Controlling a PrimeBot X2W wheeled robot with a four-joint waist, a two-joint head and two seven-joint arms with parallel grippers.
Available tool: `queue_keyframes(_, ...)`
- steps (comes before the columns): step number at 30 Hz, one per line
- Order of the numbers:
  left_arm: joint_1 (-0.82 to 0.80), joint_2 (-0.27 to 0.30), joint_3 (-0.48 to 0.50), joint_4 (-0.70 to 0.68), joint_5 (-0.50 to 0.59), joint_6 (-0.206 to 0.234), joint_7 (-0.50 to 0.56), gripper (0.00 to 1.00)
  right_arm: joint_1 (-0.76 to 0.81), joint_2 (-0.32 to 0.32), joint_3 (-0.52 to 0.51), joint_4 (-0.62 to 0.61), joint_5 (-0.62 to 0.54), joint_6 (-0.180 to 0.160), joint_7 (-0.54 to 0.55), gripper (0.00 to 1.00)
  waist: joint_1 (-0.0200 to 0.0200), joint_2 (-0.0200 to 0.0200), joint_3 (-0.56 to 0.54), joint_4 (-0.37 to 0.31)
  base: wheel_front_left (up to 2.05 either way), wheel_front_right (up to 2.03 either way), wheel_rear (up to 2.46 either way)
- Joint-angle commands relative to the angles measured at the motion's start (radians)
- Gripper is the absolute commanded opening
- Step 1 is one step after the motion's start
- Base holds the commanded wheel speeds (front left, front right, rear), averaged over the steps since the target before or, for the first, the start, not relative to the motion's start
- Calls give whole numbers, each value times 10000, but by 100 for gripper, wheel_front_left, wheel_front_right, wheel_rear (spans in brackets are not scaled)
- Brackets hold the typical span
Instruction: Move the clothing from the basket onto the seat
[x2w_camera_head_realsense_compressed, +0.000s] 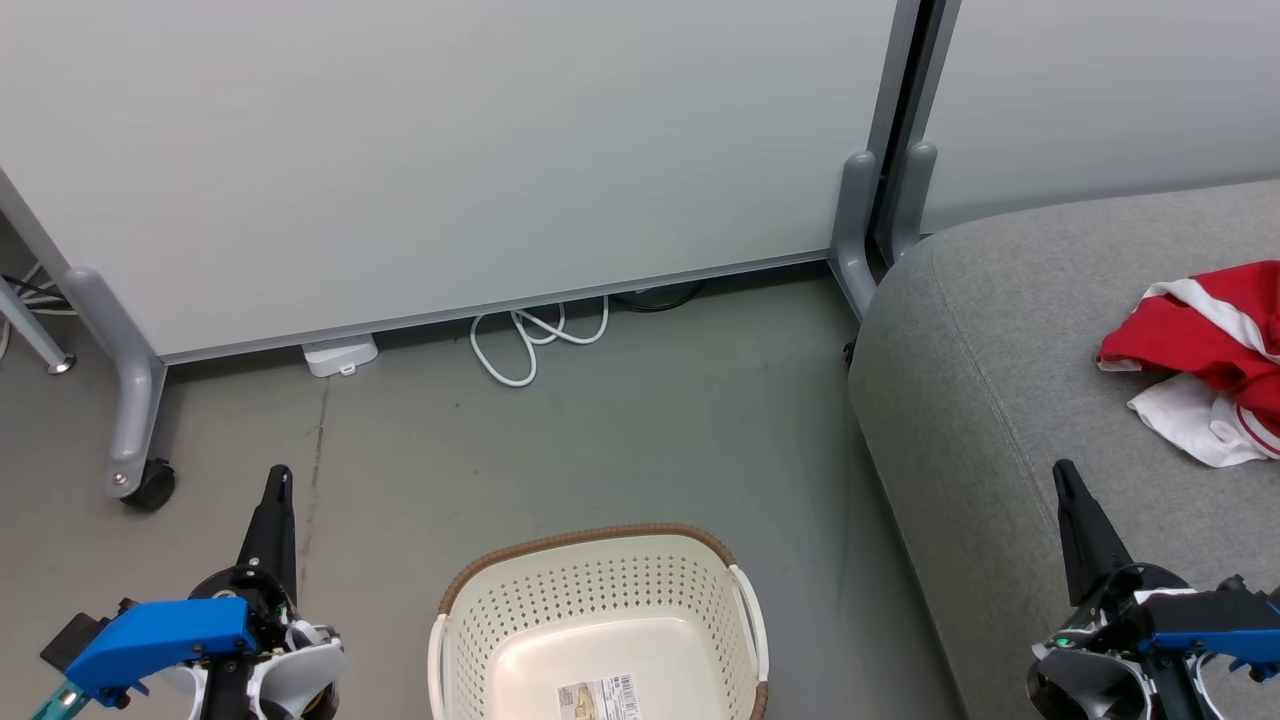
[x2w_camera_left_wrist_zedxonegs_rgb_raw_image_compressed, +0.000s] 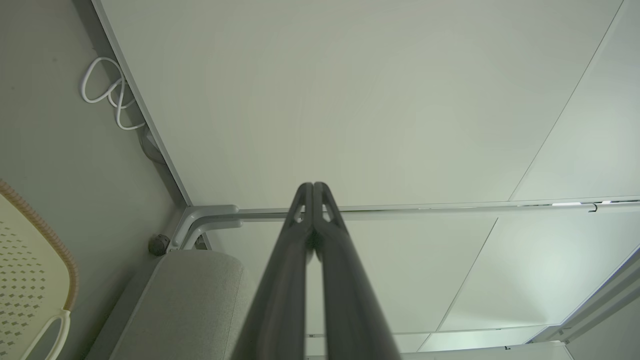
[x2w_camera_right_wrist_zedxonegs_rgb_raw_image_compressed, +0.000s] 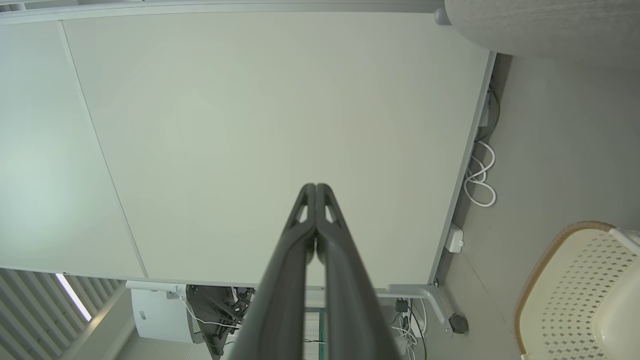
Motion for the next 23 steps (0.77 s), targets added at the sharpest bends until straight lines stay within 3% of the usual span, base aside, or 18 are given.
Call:
queue_keyframes(1,-91,35,22,-41,-17,-33,38,0,-136,-5,-21,-33,26,4,38,0,0,0,0,1,0,0,0)
queue_keyframes(23,-91,35,20,-43,-18,-33,37,0,-136,-5,-19,-34,27,4,37,0,0,0,0,1,0,0,0)
